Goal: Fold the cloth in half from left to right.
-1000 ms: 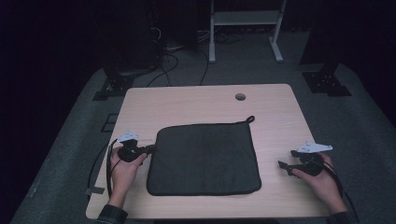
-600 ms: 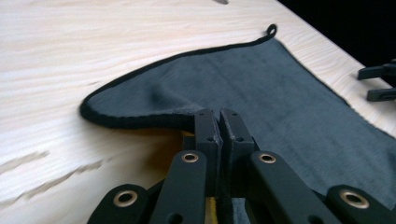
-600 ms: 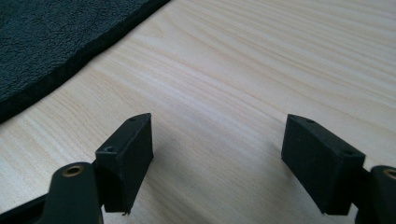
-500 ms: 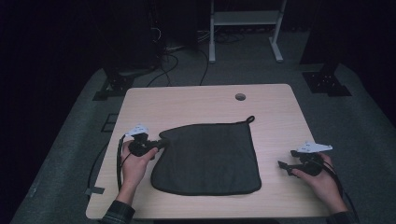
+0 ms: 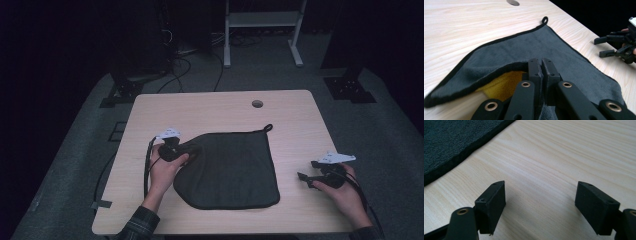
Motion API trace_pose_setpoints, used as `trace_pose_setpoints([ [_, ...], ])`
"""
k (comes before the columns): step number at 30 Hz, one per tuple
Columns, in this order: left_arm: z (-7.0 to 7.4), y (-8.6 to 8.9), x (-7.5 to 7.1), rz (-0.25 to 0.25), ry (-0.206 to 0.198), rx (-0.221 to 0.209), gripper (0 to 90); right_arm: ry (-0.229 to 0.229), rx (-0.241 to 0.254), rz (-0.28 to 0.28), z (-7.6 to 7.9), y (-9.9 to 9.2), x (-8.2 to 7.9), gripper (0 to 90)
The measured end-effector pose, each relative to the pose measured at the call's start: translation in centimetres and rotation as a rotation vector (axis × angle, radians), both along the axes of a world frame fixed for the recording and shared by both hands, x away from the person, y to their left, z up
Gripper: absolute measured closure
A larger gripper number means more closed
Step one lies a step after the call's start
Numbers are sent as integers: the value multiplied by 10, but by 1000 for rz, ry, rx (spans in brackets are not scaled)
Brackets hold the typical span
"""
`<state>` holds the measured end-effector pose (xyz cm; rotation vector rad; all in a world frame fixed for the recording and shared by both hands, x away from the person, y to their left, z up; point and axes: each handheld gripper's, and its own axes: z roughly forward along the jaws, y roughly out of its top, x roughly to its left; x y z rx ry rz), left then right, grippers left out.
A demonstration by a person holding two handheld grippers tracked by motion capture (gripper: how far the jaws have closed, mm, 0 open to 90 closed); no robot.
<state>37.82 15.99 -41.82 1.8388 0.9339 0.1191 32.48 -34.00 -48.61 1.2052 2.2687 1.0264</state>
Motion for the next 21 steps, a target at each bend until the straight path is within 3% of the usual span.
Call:
trace_pose_setpoints([
  [21,-1,-72,17,-138,7,0,868,1,0,4,0,0,0,234],
])
